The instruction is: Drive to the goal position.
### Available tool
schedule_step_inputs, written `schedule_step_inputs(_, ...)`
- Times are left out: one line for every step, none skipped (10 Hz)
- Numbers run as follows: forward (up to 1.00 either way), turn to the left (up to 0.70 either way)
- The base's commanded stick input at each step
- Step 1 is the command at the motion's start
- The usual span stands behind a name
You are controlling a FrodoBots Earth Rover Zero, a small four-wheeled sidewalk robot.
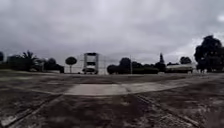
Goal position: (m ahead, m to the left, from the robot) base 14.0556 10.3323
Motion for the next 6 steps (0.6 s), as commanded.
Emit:
schedule_step_inputs(0.70,0.00)
schedule_step_inputs(0.70,0.00)
schedule_step_inputs(0.70,0.00)
schedule_step_inputs(0.70,0.00)
schedule_step_inputs(0.70,-0.20)
schedule_step_inputs(0.70,-0.35)
